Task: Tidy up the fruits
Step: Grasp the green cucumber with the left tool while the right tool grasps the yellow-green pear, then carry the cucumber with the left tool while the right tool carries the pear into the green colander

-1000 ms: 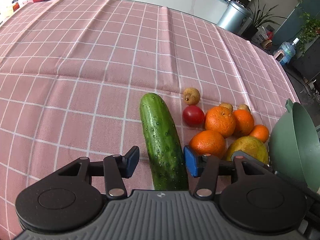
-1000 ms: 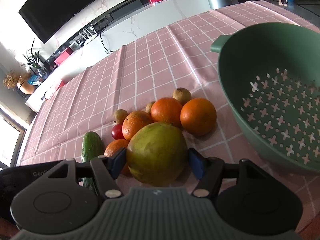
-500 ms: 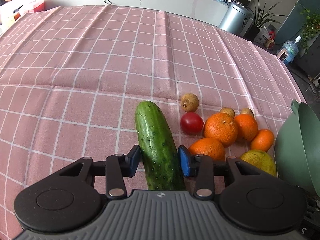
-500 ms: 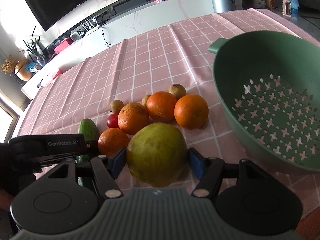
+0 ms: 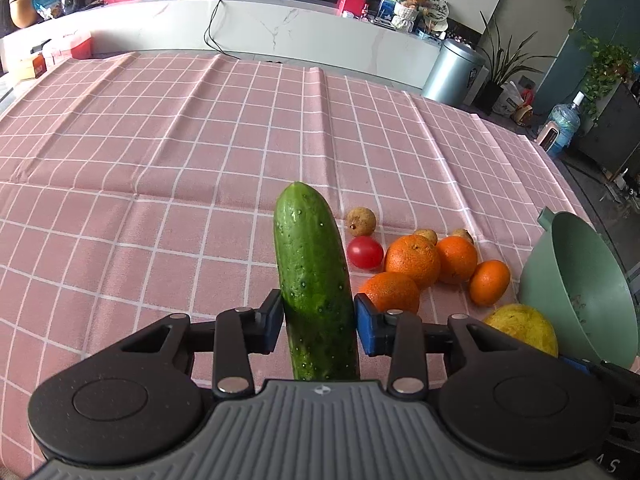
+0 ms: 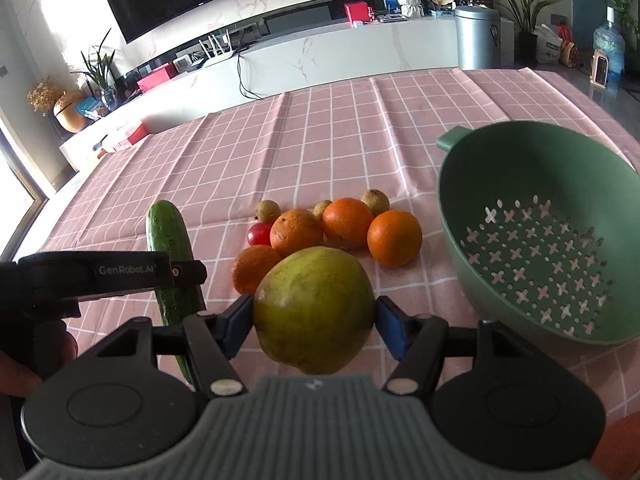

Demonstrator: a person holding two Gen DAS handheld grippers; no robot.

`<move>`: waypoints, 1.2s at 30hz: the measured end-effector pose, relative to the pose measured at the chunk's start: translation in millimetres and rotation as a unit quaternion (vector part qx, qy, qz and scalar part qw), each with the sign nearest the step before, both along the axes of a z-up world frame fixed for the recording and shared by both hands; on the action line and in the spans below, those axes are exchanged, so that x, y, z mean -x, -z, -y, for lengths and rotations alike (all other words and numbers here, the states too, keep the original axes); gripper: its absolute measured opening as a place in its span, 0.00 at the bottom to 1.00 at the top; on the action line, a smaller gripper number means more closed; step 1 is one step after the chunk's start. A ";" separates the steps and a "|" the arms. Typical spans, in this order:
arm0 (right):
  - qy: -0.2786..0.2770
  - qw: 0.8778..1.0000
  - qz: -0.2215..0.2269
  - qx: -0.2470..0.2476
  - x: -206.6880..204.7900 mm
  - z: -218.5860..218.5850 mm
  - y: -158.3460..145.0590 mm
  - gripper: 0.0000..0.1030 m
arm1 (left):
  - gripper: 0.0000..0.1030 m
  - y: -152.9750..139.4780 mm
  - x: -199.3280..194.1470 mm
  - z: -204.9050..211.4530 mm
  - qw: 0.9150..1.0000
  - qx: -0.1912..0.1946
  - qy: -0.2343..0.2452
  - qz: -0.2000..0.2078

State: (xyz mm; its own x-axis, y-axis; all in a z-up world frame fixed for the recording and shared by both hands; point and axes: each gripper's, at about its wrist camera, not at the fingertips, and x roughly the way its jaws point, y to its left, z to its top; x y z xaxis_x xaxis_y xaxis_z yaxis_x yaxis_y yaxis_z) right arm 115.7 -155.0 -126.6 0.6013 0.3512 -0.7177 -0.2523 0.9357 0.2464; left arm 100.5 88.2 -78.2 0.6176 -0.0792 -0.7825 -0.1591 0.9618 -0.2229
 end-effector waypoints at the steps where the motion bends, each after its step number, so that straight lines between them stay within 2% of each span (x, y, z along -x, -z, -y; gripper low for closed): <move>1: -0.001 1.000 0.003 -0.001 3.0 1.0 -2.0 0.61 | 0.41 -5.3 5.4 1.2 1.000 -0.006 0.000 0.009; 9: -0.004 0.999 0.052 -0.015 31.7 17.1 -27.1 0.61 | 0.40 -47.1 41.3 17.1 0.997 -0.019 0.018 0.074; 12: -0.004 0.997 0.075 -0.015 37.7 28.9 -41.6 0.61 | 0.40 -67.1 46.3 26.5 0.995 -0.012 0.031 0.096; 17: 0.001 0.995 0.104 -0.004 36.5 55.3 -67.4 0.61 | 0.40 -105.7 42.2 58.9 0.987 -0.005 0.081 0.140; 21: 0.011 0.993 0.118 0.011 28.3 83.0 -82.7 0.61 | 0.40 -124.1 24.4 90.0 0.979 0.015 0.129 0.154; 26: 0.020 0.993 0.107 0.045 9.7 113.0 -85.5 0.61 | 0.40 -121.7 -7.9 129.5 0.975 0.017 0.166 0.150; 30: 0.007 0.992 0.092 0.082 -8.2 126.1 -75.2 0.61 | 0.40 -104.1 -33.8 152.4 0.974 0.027 0.191 0.118; 36: -0.028 0.992 0.057 0.113 -37.0 136.1 -48.3 0.61 | 0.40 -71.9 -51.3 166.5 0.977 0.029 0.202 0.066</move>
State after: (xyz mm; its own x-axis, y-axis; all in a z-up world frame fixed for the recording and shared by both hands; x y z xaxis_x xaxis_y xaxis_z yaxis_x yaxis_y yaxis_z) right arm 152.7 -291.1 -78.3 0.6677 0.2244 -0.7098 -0.3198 0.9475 -0.0012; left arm 151.8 -78.4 -6.3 0.6223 -0.3801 -0.6844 0.2653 0.9249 -0.2724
